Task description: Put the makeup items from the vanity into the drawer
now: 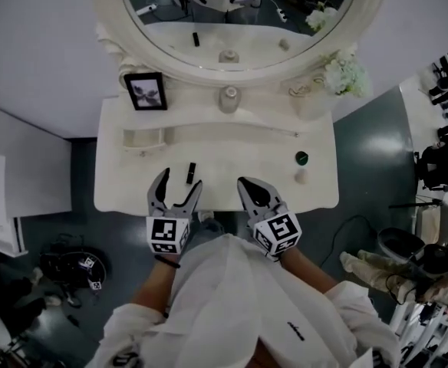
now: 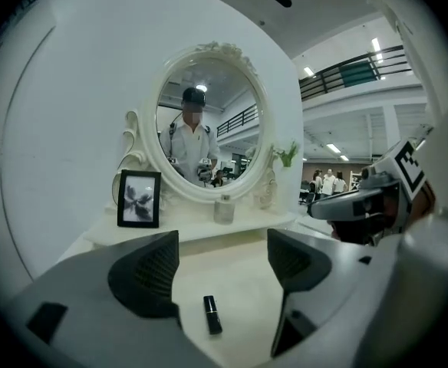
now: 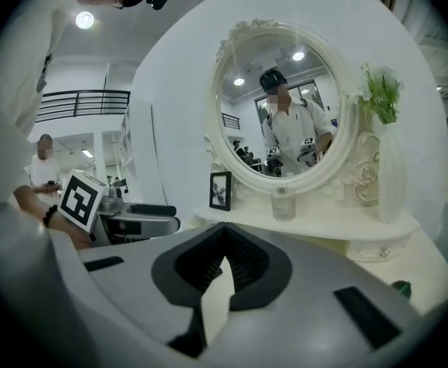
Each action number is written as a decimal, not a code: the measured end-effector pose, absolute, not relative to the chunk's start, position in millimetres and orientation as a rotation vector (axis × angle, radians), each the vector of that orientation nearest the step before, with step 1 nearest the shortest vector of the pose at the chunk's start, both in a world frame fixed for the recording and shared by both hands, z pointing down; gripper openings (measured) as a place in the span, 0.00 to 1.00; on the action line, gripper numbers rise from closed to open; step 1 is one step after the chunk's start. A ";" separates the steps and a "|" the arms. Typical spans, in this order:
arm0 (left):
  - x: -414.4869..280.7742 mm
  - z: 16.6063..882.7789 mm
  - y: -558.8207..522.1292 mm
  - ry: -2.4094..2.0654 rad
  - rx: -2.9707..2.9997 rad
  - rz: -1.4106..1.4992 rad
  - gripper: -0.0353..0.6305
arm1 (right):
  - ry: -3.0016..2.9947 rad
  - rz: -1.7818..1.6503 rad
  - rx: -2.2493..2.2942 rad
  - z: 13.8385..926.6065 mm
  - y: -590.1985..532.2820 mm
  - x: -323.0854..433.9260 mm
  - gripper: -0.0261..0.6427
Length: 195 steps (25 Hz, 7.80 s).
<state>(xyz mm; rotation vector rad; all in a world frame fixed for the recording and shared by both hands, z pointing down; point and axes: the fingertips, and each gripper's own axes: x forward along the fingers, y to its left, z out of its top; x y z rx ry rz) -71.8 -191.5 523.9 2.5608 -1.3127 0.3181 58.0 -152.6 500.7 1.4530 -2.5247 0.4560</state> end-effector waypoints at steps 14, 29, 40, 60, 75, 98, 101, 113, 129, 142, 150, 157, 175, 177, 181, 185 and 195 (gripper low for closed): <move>-68.1 624.1 -210.5 -1.260 2.382 0.637 0.61 | -2.426 0.622 1.283 583.0 -190.4 23.9 0.07; -55.5 707.1 -221.7 -1.201 2.255 0.886 0.56 | -2.358 0.786 1.124 655.1 -210.2 -3.7 0.07; -58.5 721.5 -231.6 -1.196 2.219 0.952 0.47 | -2.340 0.825 1.093 672.3 -217.7 -11.0 0.07; -46.4 711.5 -229.3 -1.184 2.254 0.918 0.23 | -2.358 0.806 1.072 665.6 -218.9 -8.3 0.06; -74.9 652.8 -261.4 -1.294 2.255 0.740 0.22 | -2.409 0.736 1.021 647.0 -254.5 -47.9 0.07; -186.8 633.6 -335.6 -1.498 2.121 0.642 0.22 | -2.531 0.589 0.901 611.2 -335.0 -161.9 0.07; -189.6 637.6 -342.6 -1.476 2.107 0.651 0.22 | -2.518 0.562 0.892 614.5 -343.0 -167.9 0.07; -191.5 646.0 -352.8 -1.431 2.077 0.682 0.23 | -2.506 0.557 0.884 619.5 -350.4 -170.1 0.07; -181.0 650.8 -361.9 -1.377 2.089 0.566 0.23 | -2.502 0.574 0.933 617.4 -345.9 -153.8 0.07; -211.6 640.5 -360.0 -1.490 2.098 0.527 0.33 | -2.502 0.570 0.980 609.1 -336.7 -133.0 0.07; -211.1 608.1 -341.9 -1.545 2.169 0.491 0.33 | -2.519 0.557 1.025 590.5 -326.2 -106.0 0.07; -186.1 553.0 -304.7 -1.586 2.313 0.384 0.26 | -2.569 0.526 1.120 550.3 -301.5 -57.7 0.07; -78.4 468.3 -273.8 -1.475 2.583 0.238 0.09 | -2.520 0.443 1.643 467.3 -245.5 122.4 0.07; -65.7 461.3 -275.7 -1.451 2.614 0.231 0.09 | -2.510 0.430 1.698 458.1 -241.0 138.6 0.06; -47.4 450.1 -278.9 -1.427 2.659 0.208 0.09 | -2.475 0.338 1.748 444.6 -232.9 164.7 0.07; -39.8 446.9 -280.5 -1.418 2.675 0.214 0.09 | -2.443 0.329 1.810 439.8 -223.1 188.5 0.06; -44.5 442.6 -272.4 -1.470 2.685 0.235 0.09 | -2.416 0.360 1.882 440.5 -212.9 217.2 0.07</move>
